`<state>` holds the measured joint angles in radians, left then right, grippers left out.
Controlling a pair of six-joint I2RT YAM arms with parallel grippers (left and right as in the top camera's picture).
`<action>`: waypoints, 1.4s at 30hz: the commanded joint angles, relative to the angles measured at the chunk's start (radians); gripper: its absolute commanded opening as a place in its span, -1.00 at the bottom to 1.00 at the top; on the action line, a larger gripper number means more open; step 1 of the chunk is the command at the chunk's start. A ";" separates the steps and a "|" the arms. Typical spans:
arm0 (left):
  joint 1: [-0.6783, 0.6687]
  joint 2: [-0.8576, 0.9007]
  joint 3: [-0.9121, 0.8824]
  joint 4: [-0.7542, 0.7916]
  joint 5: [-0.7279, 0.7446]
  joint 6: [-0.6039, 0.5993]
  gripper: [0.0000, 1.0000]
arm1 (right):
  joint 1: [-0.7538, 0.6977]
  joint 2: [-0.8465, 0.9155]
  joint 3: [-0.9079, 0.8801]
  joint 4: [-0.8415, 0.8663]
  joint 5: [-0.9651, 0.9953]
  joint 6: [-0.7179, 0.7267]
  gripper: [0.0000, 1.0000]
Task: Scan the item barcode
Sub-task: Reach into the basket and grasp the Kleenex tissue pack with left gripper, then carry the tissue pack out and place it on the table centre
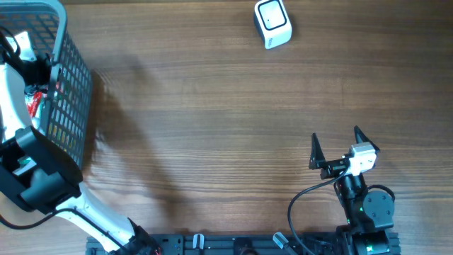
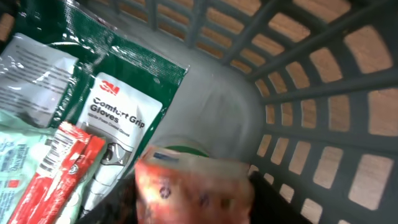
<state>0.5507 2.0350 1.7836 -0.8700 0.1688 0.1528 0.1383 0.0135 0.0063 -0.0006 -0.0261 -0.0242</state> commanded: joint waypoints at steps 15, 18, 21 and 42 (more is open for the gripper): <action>-0.006 0.015 -0.090 0.031 -0.025 -0.002 0.83 | -0.006 -0.006 -0.001 0.003 -0.010 -0.002 0.99; -0.005 0.015 -0.128 0.076 -0.025 -0.002 0.65 | -0.006 -0.006 -0.001 0.003 -0.010 -0.002 0.99; -0.005 0.015 -0.157 0.119 -0.026 -0.003 0.63 | -0.006 -0.006 -0.001 0.003 -0.010 -0.002 0.99; -0.003 -0.320 0.064 0.162 -0.092 -0.003 -0.21 | -0.006 -0.006 -0.001 0.003 -0.010 -0.002 0.99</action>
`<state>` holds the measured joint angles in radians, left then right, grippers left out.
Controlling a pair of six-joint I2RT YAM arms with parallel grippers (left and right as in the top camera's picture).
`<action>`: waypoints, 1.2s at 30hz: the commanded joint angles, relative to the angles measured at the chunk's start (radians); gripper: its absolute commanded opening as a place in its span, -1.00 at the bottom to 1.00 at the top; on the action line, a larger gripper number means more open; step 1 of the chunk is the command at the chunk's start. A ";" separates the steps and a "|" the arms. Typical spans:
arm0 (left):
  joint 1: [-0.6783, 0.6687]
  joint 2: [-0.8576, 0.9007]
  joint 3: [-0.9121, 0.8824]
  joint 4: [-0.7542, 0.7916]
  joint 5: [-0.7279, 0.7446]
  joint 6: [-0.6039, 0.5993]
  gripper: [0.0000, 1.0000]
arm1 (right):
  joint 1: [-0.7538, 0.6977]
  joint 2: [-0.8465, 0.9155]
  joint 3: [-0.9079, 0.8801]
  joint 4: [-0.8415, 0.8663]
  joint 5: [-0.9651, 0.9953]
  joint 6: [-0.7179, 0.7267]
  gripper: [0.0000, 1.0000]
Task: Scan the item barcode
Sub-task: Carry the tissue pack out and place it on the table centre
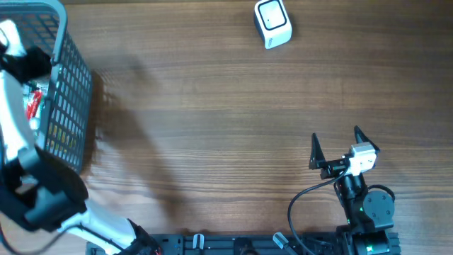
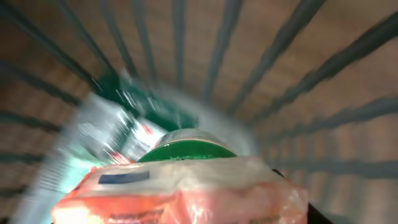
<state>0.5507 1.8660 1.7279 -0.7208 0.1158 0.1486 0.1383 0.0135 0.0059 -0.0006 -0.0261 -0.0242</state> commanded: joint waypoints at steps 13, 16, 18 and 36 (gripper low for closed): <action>-0.348 -0.400 0.177 -0.237 -0.050 -0.138 -0.23 | -0.006 -0.006 -0.001 0.003 -0.010 -0.002 0.99; -0.526 -0.393 0.176 -0.337 -0.050 -0.204 -0.25 | -0.006 -0.006 -0.001 0.003 -0.010 -0.002 0.99; -0.635 -0.378 0.174 -0.379 -0.051 -0.233 -0.25 | -0.006 -0.006 -0.001 0.003 -0.010 -0.002 0.99; -1.289 0.152 0.153 -0.363 -0.203 -0.570 -0.22 | -0.006 -0.006 -0.001 0.003 -0.010 -0.002 0.99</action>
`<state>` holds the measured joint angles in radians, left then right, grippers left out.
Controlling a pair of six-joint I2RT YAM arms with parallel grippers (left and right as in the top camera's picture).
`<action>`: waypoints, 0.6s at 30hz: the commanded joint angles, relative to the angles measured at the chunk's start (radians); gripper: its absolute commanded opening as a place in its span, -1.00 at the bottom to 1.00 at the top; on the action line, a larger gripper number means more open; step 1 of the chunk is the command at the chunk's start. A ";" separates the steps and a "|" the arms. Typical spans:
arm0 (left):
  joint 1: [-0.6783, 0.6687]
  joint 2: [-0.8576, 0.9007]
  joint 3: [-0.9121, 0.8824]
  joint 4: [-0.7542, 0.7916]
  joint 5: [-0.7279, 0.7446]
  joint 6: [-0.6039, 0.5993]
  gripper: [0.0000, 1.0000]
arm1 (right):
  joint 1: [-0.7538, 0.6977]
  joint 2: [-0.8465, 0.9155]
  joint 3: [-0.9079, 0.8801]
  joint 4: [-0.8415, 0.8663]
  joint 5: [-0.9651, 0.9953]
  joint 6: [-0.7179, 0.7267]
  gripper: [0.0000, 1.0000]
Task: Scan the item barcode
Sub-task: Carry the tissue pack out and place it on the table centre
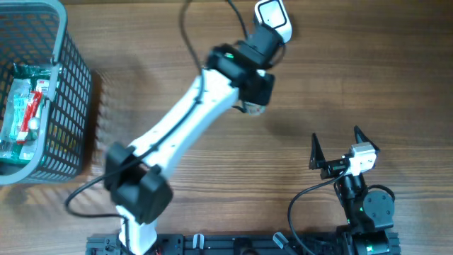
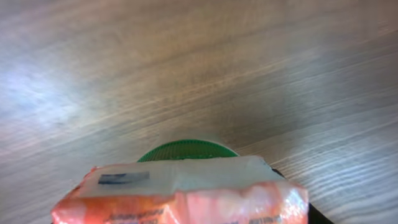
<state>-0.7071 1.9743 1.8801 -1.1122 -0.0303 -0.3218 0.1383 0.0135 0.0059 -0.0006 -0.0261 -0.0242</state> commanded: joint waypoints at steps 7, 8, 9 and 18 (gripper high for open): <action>-0.111 0.107 -0.002 0.109 -0.058 -0.168 -0.24 | -0.006 -0.006 -0.001 0.003 -0.010 -0.002 0.99; -0.122 0.109 -0.003 0.118 -0.066 -0.191 -0.25 | -0.006 -0.006 -0.001 0.003 -0.010 -0.002 0.99; -0.135 0.117 -0.003 0.122 -0.079 -0.206 -0.25 | -0.006 -0.006 -0.001 0.003 -0.010 -0.001 0.99; -0.183 0.209 -0.038 0.197 -0.102 -0.215 -0.17 | -0.006 -0.006 -0.001 0.003 -0.010 -0.002 0.99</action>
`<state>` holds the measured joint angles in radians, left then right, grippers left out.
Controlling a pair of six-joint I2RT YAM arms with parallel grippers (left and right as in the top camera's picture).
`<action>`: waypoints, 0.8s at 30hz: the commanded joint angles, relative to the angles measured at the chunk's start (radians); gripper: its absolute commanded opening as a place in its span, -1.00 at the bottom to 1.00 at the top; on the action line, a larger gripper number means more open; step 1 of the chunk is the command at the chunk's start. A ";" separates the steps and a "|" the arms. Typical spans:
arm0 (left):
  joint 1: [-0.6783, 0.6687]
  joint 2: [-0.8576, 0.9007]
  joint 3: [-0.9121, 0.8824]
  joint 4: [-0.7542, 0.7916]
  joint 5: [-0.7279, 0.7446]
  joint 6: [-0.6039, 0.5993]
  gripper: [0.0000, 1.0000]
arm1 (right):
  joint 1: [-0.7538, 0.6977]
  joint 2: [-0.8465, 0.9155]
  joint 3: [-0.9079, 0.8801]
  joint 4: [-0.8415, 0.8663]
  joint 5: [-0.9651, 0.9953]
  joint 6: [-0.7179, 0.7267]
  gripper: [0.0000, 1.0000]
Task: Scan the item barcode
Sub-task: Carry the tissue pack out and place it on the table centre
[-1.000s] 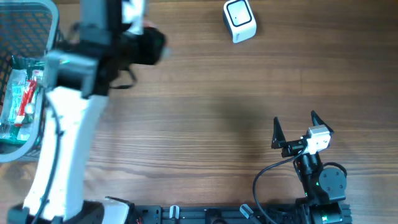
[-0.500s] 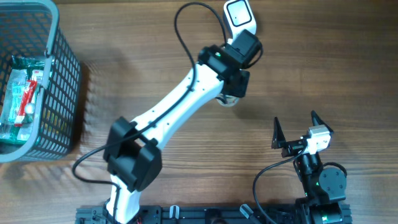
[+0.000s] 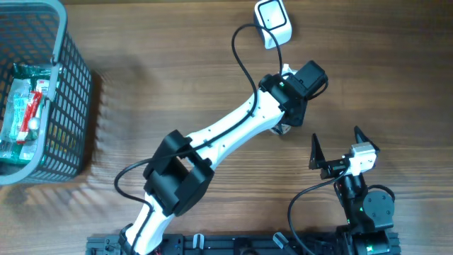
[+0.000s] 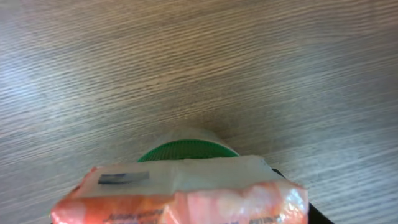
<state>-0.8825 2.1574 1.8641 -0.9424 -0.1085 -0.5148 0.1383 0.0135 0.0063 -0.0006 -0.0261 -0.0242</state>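
My left gripper [image 3: 284, 126] is shut on an orange-pink plastic packet [image 4: 180, 190] with a white top strip. A round green piece [image 4: 186, 149] shows just behind the packet. In the overhead view the arm's wrist covers nearly all of the packet; only a sliver shows at its lower edge, above the wooden table. The white barcode scanner [image 3: 272, 23] stands at the table's far edge, well beyond the gripper. My right gripper [image 3: 338, 144] rests open and empty at the near right.
A grey wire basket [image 3: 71, 106] sits at the far left with a green glove pack and a red packet [image 3: 25, 106] inside. The left arm's black cable loops close by the scanner. Bare wooden table [image 3: 177, 78] lies between basket and scanner.
My left gripper, still shut on the packet, has moved from just below the scanner to a spot further right and nearer the table's front. The right arm has not moved.
My left gripper was down in the basket, shut on the orange-pink packet among other packs. Then it was higher inside the basket with the packet. Then it held the packet over the table just below the scanner, and now further right of that.
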 commanded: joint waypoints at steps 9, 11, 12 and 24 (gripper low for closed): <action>-0.035 0.035 -0.067 0.066 0.021 -0.021 0.64 | -0.006 -0.006 -0.001 0.003 -0.010 -0.002 0.99; -0.035 0.034 -0.067 0.064 0.041 -0.021 0.77 | -0.006 -0.006 -0.001 0.003 -0.010 -0.002 0.99; -0.035 0.027 -0.067 0.064 0.040 -0.013 0.81 | -0.006 -0.006 -0.001 0.003 -0.010 -0.002 0.99; 0.161 -0.410 0.016 0.064 -0.140 0.180 0.99 | -0.006 -0.006 -0.001 0.002 -0.010 -0.002 0.99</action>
<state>-0.8112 1.9087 1.8465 -0.8806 -0.1249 -0.4133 0.1383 0.0135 0.0059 -0.0006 -0.0261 -0.0242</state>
